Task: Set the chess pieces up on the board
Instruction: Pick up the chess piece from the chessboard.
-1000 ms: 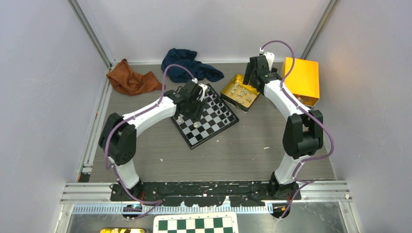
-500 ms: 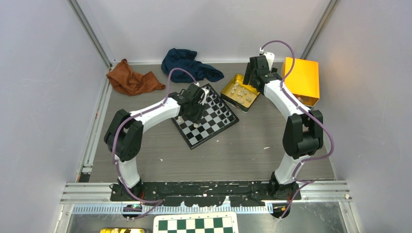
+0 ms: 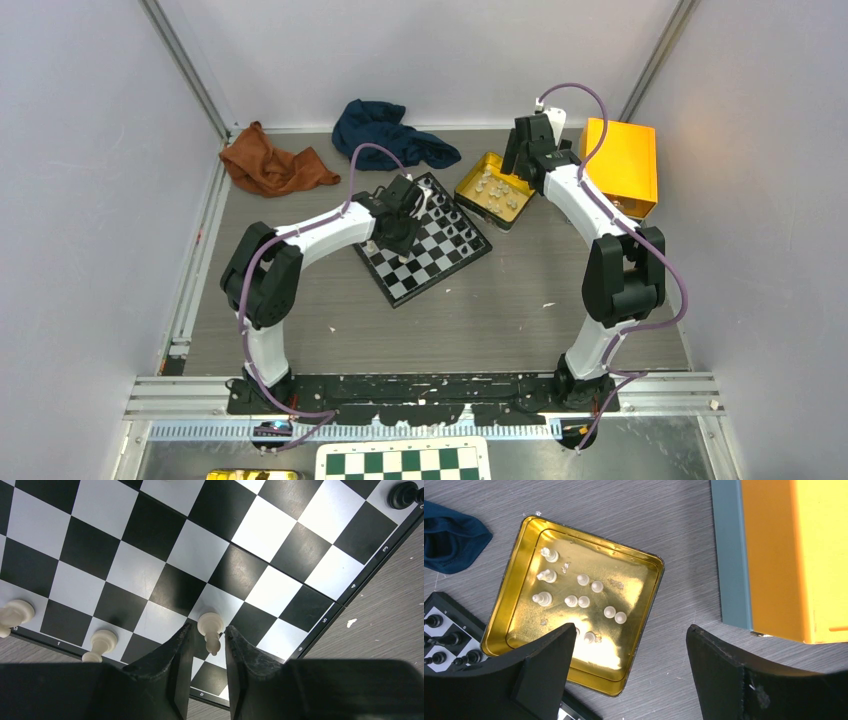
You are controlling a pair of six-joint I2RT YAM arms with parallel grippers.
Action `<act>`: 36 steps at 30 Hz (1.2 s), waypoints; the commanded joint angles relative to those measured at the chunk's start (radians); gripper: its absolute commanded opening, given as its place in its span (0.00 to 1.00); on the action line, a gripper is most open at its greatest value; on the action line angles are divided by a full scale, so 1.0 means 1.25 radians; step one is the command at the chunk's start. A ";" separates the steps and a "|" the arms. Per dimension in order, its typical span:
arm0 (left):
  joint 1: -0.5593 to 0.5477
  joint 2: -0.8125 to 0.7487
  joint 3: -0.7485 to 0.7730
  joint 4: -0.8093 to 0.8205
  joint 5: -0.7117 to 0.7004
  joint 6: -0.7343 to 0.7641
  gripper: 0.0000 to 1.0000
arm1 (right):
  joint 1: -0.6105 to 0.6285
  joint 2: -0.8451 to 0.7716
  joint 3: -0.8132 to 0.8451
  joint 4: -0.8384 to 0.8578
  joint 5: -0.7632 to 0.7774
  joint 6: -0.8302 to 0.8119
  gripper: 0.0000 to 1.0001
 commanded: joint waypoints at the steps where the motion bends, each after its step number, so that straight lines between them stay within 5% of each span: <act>1: -0.004 -0.001 0.003 0.021 -0.002 0.005 0.29 | -0.001 -0.007 0.008 0.031 0.019 -0.004 0.86; 21: -0.003 -0.039 0.029 -0.007 -0.052 0.012 0.11 | -0.002 -0.005 0.011 0.032 0.017 -0.004 0.86; 36: 0.001 -0.083 0.124 -0.063 -0.217 -0.022 0.05 | -0.002 0.001 0.030 0.029 0.010 -0.006 0.86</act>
